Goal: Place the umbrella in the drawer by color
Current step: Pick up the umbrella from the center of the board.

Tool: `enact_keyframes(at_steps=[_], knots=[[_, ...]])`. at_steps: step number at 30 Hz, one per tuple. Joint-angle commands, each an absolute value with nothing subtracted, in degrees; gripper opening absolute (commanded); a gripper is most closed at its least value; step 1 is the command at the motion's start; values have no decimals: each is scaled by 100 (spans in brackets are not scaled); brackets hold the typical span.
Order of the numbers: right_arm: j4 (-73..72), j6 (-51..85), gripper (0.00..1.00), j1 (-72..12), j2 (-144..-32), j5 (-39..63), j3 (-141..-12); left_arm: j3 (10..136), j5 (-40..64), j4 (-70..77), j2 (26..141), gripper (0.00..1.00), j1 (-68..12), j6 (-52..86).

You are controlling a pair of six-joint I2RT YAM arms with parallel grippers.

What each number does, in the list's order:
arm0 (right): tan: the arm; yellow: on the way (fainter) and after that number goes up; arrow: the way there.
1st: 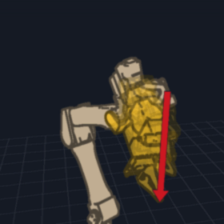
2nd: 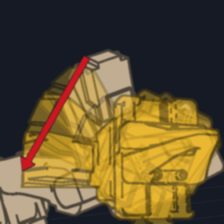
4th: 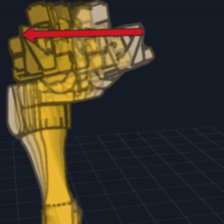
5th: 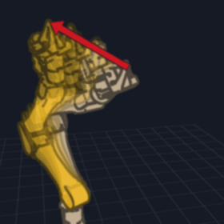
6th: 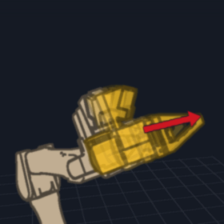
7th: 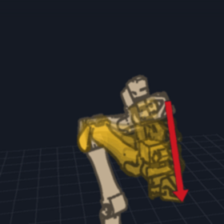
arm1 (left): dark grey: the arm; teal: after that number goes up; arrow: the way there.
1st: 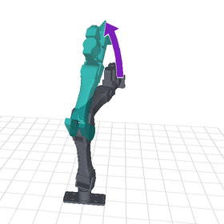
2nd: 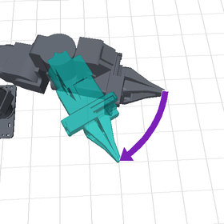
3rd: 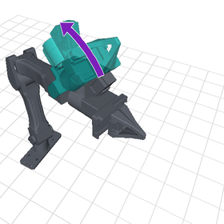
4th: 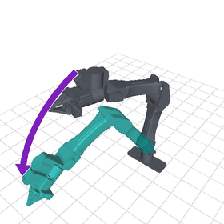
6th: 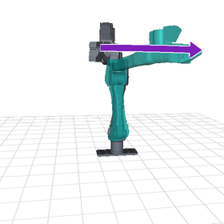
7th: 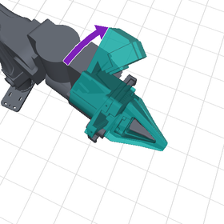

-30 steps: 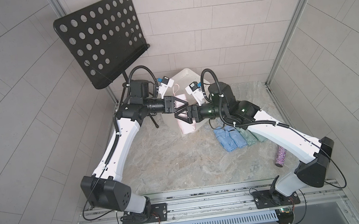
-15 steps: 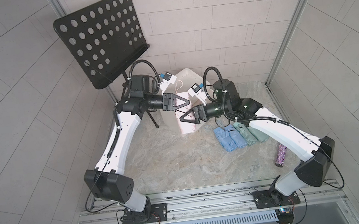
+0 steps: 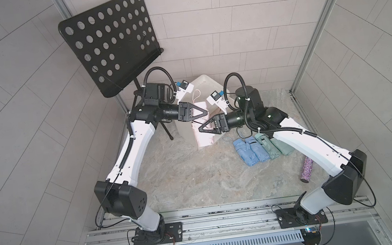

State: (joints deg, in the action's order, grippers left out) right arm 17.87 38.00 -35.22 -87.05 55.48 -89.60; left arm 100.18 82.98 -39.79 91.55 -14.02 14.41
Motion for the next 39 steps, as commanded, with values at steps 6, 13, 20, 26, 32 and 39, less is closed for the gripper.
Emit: enact_keyframes(at_steps=[6, 13, 20, 26, 32, 39], knots=[[962, 4354, 53, -3517, -8762, 5805, -8827, 10134, 8573, -3955, 9090, 30, -1397, 1300], [388, 4749, 33, -3524, -8821, 5916, -8629, 10125, 8582, -3994, 9057, 33, -1408, 1257], [9, 5026, 28, -3524, -8675, 5779, -8451, 10190, 7894, -4264, 8983, 80, -1356, 975], [0, 5123, 27, -3392, -8419, 5520, -8252, 10318, 7346, -4322, 9082, 91, -973, 1147], [-112, 5560, 28, -2927, -8142, 5141, -8016, 10214, 6737, -4219, 8875, 95, -518, 1240], [325, 5854, 26, -2504, -8127, 4627, -8301, 9961, 5922, -4507, 8383, 95, -499, 593]])
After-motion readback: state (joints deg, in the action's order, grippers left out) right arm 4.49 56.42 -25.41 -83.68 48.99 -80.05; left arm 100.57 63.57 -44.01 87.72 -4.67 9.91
